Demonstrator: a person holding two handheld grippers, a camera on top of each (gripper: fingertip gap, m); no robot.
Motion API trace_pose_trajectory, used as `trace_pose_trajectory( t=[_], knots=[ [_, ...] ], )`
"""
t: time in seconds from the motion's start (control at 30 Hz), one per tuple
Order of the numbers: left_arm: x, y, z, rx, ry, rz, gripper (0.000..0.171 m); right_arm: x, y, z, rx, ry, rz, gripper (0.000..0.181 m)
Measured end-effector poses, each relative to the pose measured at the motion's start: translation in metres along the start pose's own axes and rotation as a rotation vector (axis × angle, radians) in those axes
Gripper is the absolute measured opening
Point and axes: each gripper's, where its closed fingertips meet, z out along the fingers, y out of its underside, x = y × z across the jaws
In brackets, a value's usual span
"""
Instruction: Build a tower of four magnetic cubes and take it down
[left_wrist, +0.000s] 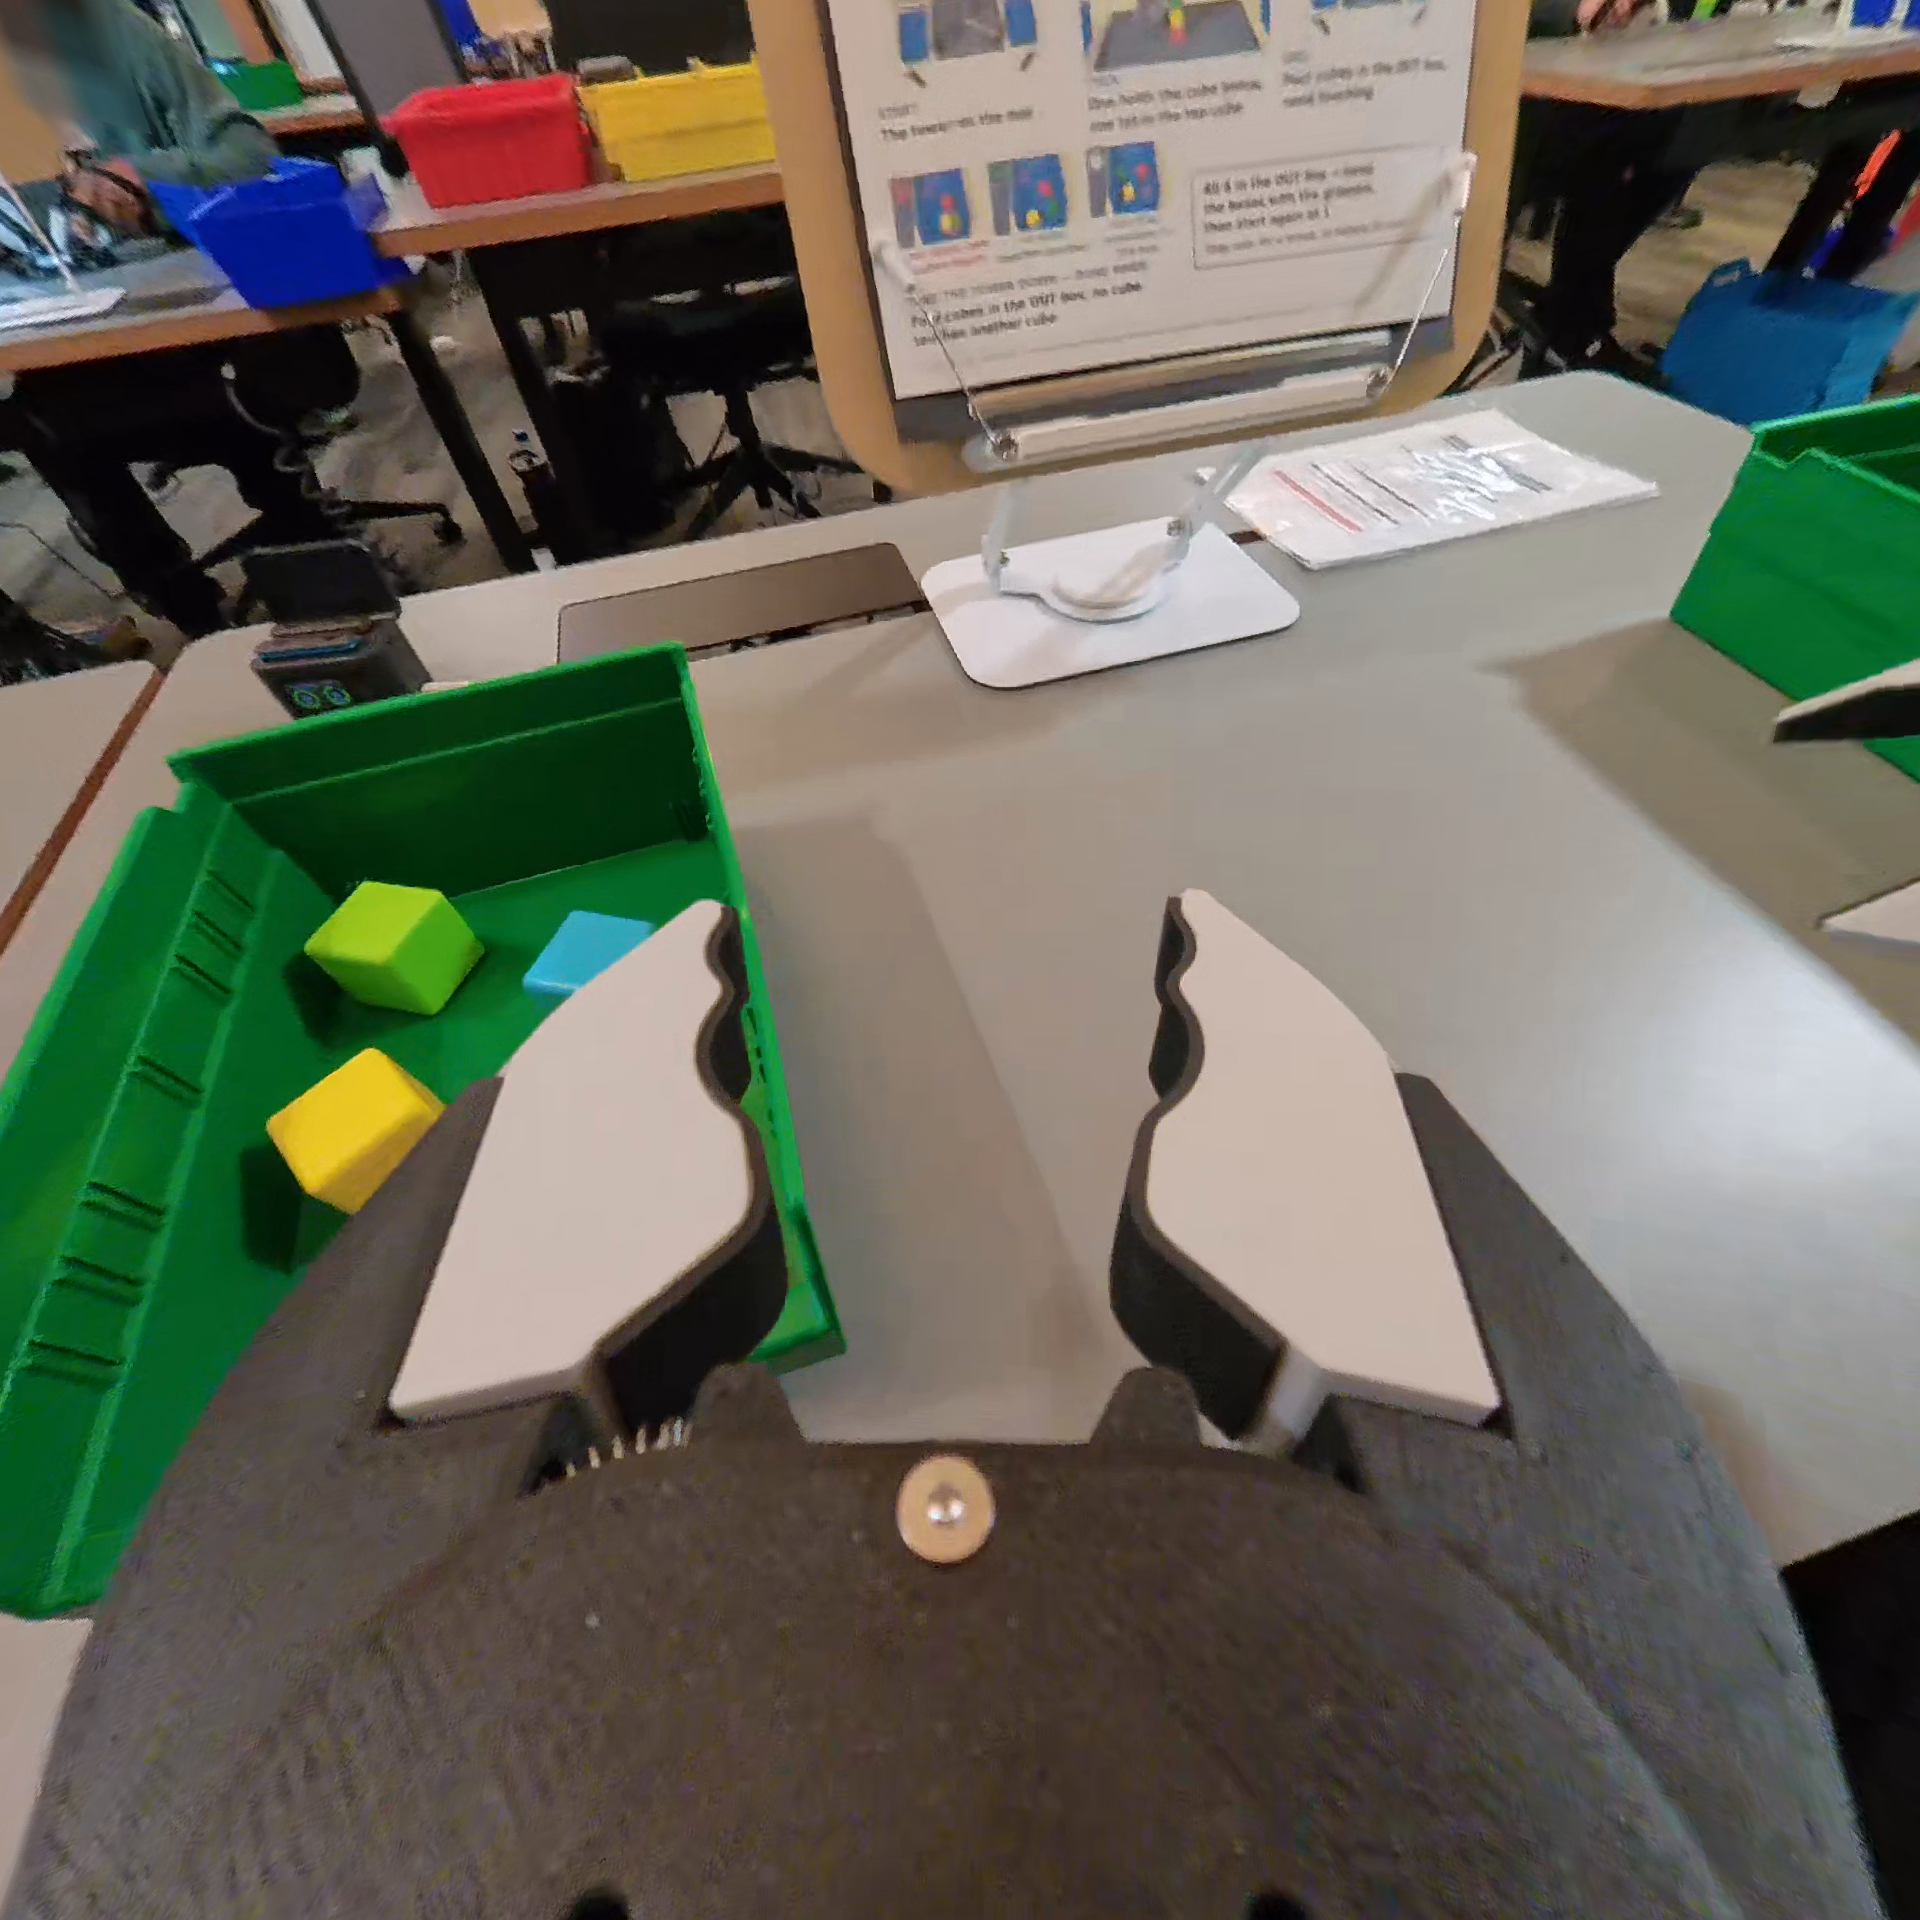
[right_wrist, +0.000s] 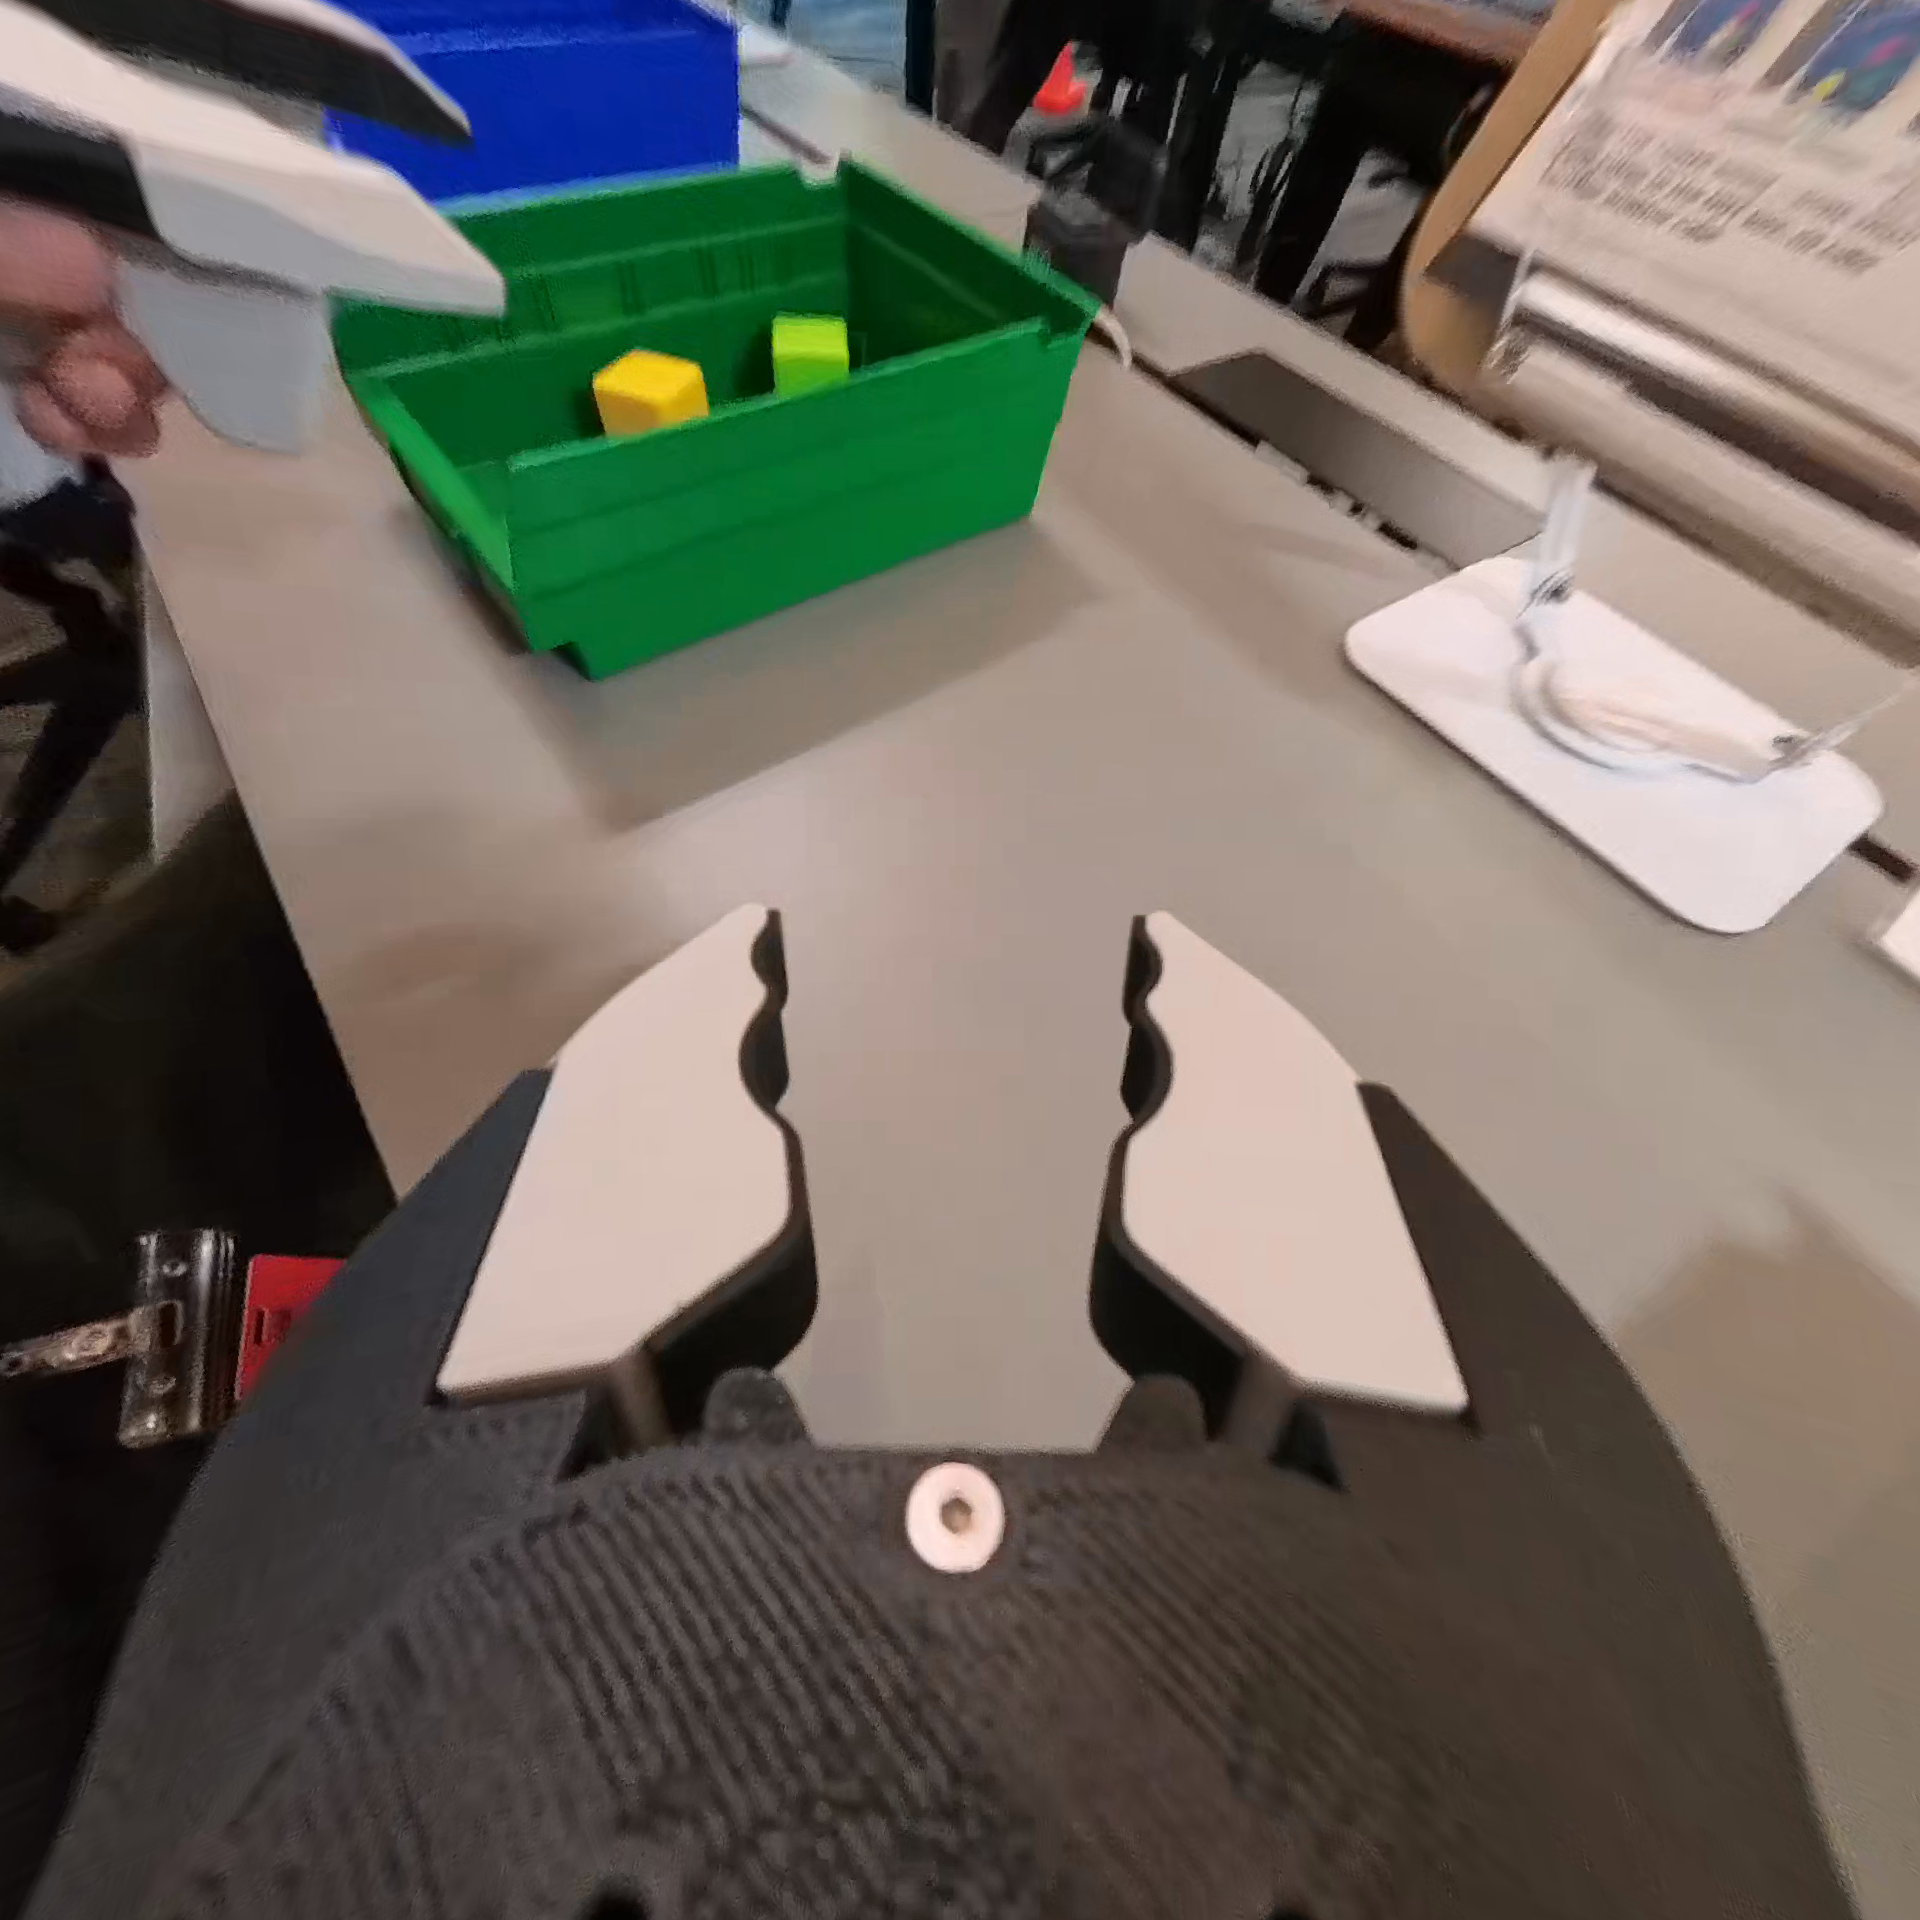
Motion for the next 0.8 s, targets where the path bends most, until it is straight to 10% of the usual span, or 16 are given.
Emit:
trace_pose_trajectory(
  t=[0.43, 0.8],
  knots=[
    [-0.160, 0.089, -0.024, -0.237, -0.311, -0.215, 0.071, 0.093, 0.097, -0.015, -0.115, 0.164, 0.224, 0.064],
    [-0.107, 0.129, 0.002, -0.576, -0.044, -0.228, 0.064, 0.064, 0.098, 0.002, -0.140, 0.129, 0.159, 0.060]
  ],
)
